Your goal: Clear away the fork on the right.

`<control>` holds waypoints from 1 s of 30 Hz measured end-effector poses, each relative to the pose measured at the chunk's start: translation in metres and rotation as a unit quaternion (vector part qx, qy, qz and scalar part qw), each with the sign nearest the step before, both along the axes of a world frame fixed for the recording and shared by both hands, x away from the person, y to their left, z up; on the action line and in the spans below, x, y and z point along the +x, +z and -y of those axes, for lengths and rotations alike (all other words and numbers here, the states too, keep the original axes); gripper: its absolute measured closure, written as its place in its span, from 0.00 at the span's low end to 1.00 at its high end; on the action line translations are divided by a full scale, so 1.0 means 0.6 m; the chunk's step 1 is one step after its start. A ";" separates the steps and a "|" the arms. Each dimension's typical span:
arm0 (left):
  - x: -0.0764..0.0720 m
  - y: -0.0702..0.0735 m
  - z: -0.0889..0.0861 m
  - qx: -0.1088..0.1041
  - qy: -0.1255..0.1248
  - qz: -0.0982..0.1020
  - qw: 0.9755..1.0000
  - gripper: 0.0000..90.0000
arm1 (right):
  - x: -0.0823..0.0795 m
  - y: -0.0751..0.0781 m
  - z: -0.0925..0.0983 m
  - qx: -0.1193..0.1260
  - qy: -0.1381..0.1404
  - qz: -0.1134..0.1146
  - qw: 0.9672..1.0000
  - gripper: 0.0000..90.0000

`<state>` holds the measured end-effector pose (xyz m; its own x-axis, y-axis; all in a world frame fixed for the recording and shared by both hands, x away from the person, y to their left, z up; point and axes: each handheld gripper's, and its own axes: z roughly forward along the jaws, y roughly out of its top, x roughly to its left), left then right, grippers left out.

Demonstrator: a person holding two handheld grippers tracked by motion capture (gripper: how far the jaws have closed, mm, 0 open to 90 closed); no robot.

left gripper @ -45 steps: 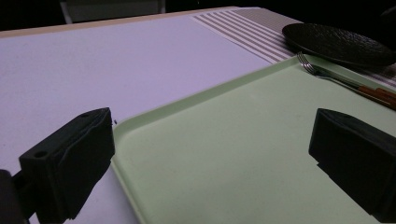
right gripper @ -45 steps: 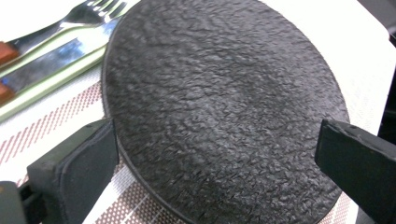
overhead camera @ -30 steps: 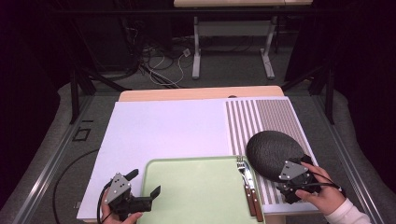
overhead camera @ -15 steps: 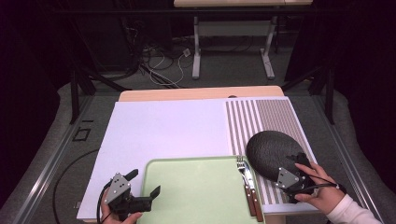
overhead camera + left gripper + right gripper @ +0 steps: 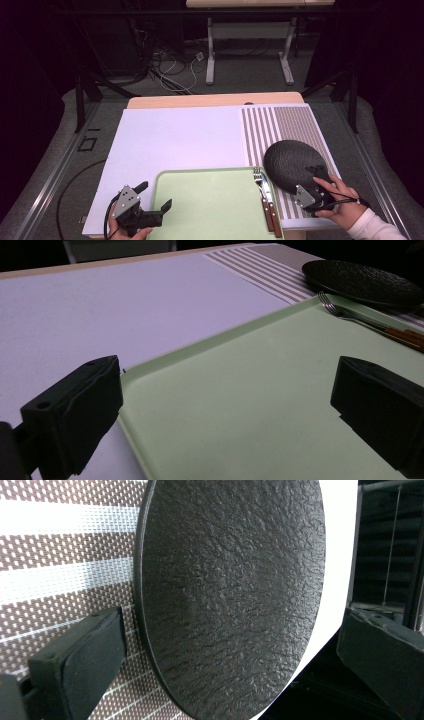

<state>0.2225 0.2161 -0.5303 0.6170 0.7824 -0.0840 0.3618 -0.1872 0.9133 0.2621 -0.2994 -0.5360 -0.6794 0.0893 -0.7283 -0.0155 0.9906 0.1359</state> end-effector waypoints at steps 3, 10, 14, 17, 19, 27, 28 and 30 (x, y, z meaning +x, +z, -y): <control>0.000 0.000 0.000 0.000 0.000 0.000 1.000 0.01 | 0.003 0.000 -0.001 -0.013 -0.005 -0.002 1.000 0.00; 0.000 0.000 0.000 -0.001 0.001 -0.001 1.000 0.01 | 0.013 -0.013 -0.007 -0.006 -0.005 0.004 1.000 0.00; 0.000 0.000 0.000 -0.002 0.002 -0.002 1.000 0.01 | 0.019 -0.016 -0.008 -0.005 -0.005 0.005 1.000 0.00; 0.001 -0.001 0.000 -0.001 0.001 -0.003 1.000 0.01 | 0.024 -0.015 -0.008 -0.007 -0.002 0.007 1.000 0.00; 0.001 -0.001 0.001 -0.001 0.001 -0.003 1.000 0.01 | 0.026 -0.015 -0.009 -0.012 -0.003 0.007 1.000 0.00; 0.001 -0.001 0.000 -0.002 0.002 -0.004 1.000 0.01 | 0.030 -0.017 -0.012 -0.022 0.009 0.020 1.000 0.00; 0.001 -0.001 0.000 -0.002 0.001 -0.004 1.000 0.01 | 0.030 -0.017 -0.013 -0.026 0.011 0.020 0.999 0.00; 0.001 -0.001 0.000 -0.001 0.001 -0.004 1.000 0.01 | 0.029 -0.016 -0.014 -0.031 0.006 0.014 0.999 0.00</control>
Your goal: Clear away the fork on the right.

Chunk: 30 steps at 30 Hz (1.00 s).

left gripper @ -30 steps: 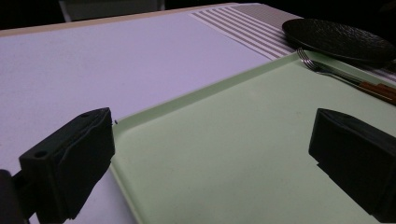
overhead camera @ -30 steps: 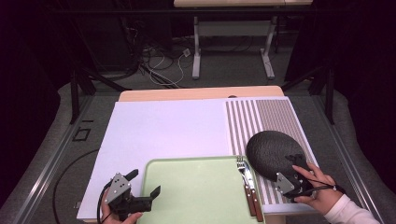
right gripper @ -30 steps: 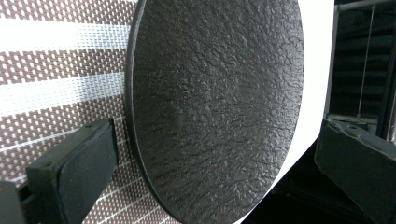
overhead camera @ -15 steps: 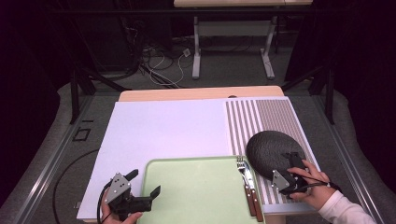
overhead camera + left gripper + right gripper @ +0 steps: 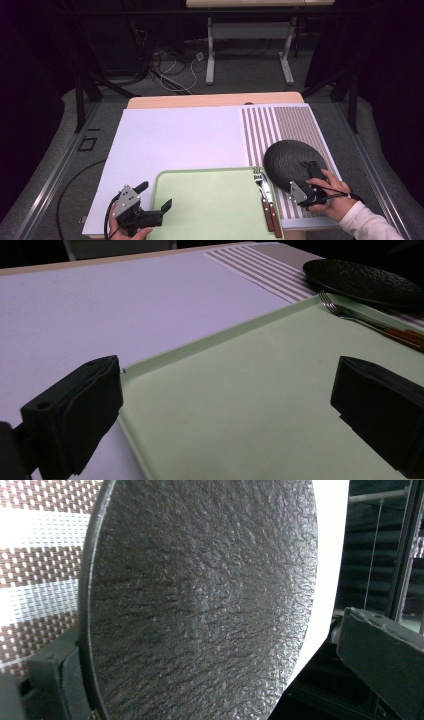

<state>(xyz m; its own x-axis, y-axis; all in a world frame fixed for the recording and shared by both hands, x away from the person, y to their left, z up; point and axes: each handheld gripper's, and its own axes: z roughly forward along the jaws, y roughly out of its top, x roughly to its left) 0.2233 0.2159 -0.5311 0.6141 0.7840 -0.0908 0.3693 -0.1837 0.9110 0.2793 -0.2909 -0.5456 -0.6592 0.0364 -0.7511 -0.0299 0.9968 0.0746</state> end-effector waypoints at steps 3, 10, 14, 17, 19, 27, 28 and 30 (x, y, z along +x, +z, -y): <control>0.000 0.000 0.000 0.000 0.000 0.000 1.000 0.01 | 0.001 -0.002 0.003 0.009 0.015 0.002 1.000 0.00; 0.000 0.000 0.000 0.000 0.001 0.000 1.000 0.01 | 0.001 -0.001 0.002 -0.005 0.023 0.008 1.000 0.00; 0.000 0.000 0.000 0.000 0.000 0.000 1.000 0.01 | 0.001 -0.004 0.003 0.002 0.033 0.017 0.999 0.00; 0.000 0.000 0.000 0.000 0.000 0.000 1.000 0.01 | 0.002 -0.004 0.003 -0.003 0.042 0.024 0.999 0.00; 0.000 0.000 0.000 -0.001 0.000 0.000 1.000 0.01 | -0.001 -0.007 0.003 -0.001 0.045 0.029 0.999 0.00; 0.000 0.000 0.000 0.000 0.000 -0.001 1.000 0.01 | -0.006 -0.011 0.004 -0.012 0.062 0.055 0.997 0.00; 0.000 0.000 0.000 0.000 0.000 -0.001 1.000 0.01 | -0.007 -0.013 0.005 -0.003 0.064 0.062 0.996 0.00; 0.000 -0.001 0.000 -0.001 0.001 -0.001 1.000 0.01 | -0.008 -0.014 0.006 -0.004 0.063 0.064 0.996 0.00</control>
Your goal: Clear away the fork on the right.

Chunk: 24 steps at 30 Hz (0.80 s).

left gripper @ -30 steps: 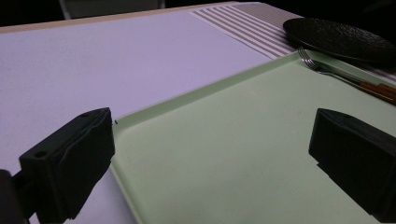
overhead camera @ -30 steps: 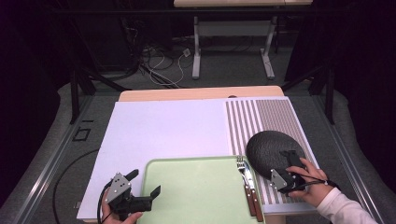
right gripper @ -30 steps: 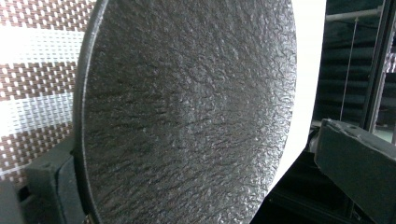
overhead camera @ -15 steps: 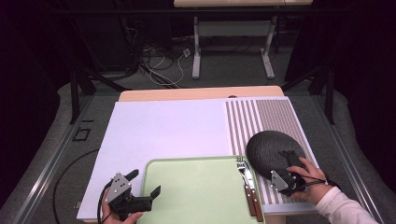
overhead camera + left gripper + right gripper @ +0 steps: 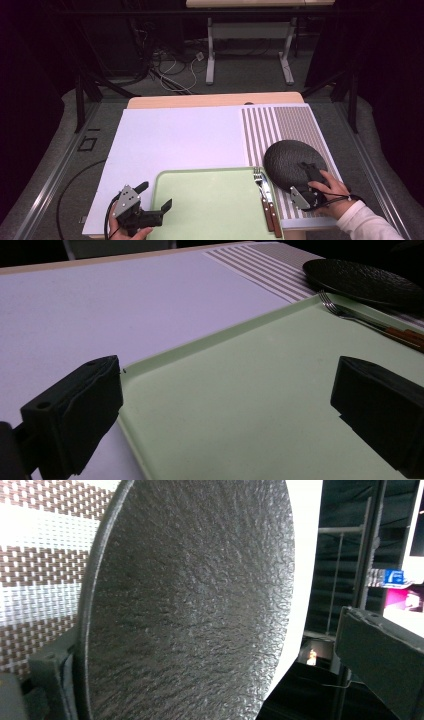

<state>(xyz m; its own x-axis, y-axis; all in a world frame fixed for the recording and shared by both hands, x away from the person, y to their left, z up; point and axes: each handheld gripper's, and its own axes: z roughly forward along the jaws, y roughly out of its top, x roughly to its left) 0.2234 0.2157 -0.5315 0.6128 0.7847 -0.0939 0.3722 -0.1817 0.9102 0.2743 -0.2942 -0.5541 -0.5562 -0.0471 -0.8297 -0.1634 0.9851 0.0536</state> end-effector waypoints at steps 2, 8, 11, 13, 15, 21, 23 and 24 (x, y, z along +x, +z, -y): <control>0.000 0.000 0.000 0.000 -0.001 0.000 1.000 0.01 | 0.000 -0.002 0.000 -0.001 0.012 0.012 1.000 0.00; 0.001 0.000 0.000 0.000 0.000 -0.001 1.000 0.01 | 0.000 -0.005 0.000 0.011 -0.004 0.024 1.000 0.00; 0.001 0.000 0.000 0.000 -0.001 -0.001 1.000 0.01 | 0.001 -0.003 -0.002 0.002 -0.010 0.024 1.000 0.01; 0.000 0.000 0.000 0.000 0.000 0.000 1.000 0.01 | 0.001 -0.005 -0.001 0.010 -0.008 0.022 1.000 0.03; 0.000 0.000 0.000 0.000 0.000 0.000 1.000 0.01 | 0.000 -0.006 -0.001 0.006 -0.008 0.025 1.000 0.07; 0.000 0.000 0.000 0.001 0.000 0.000 1.000 0.01 | -0.003 -0.001 -0.001 0.003 -0.012 0.018 1.000 0.19; 0.000 0.000 0.000 0.001 -0.001 -0.001 1.000 0.01 | -0.002 0.003 0.000 0.000 -0.011 0.015 1.000 0.23; 0.000 -0.001 0.000 0.001 -0.001 -0.001 1.000 0.01 | -0.005 0.006 0.000 0.003 -0.021 0.011 1.000 0.25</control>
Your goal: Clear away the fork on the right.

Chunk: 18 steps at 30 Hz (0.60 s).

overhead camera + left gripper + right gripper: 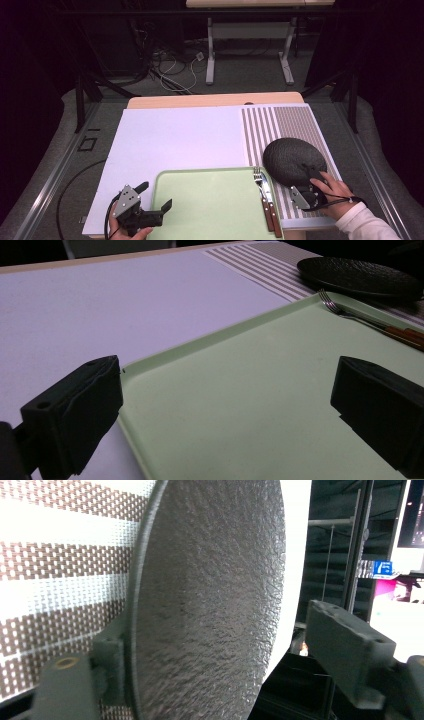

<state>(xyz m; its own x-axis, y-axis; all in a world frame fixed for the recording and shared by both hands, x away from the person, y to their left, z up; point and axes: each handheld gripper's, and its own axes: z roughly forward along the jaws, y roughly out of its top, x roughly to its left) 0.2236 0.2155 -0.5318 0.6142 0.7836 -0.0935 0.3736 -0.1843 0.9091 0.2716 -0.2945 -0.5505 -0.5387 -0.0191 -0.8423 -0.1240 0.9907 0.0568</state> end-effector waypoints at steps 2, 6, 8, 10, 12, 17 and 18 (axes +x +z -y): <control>0.000 0.000 0.000 0.000 0.000 0.000 1.000 0.01 | 0.002 0.008 0.001 -0.005 0.007 0.000 1.000 0.32; 0.000 0.000 0.000 0.000 0.000 0.000 1.000 0.01 | 0.003 0.020 0.003 -0.005 0.006 -0.010 1.000 0.45; 0.000 0.000 0.000 0.001 -0.002 0.000 1.000 0.01 | 0.004 0.025 0.003 -0.002 0.004 -0.029 1.000 0.56; -0.001 0.000 0.000 0.001 -0.002 0.000 1.000 0.01 | 0.002 0.031 0.002 -0.016 -0.007 -0.032 0.999 0.57; -0.001 0.000 0.000 -0.001 -0.002 0.000 1.000 0.01 | 0.005 0.031 0.002 -0.008 0.003 -0.028 1.000 0.58; 0.000 0.000 0.000 -0.001 -0.001 -0.001 1.000 0.01 | 0.002 0.034 0.002 -0.008 0.000 -0.041 0.999 0.74; 0.000 0.000 0.000 -0.001 -0.001 -0.001 1.000 0.01 | 0.001 0.035 0.002 -0.009 -0.004 -0.042 0.999 0.75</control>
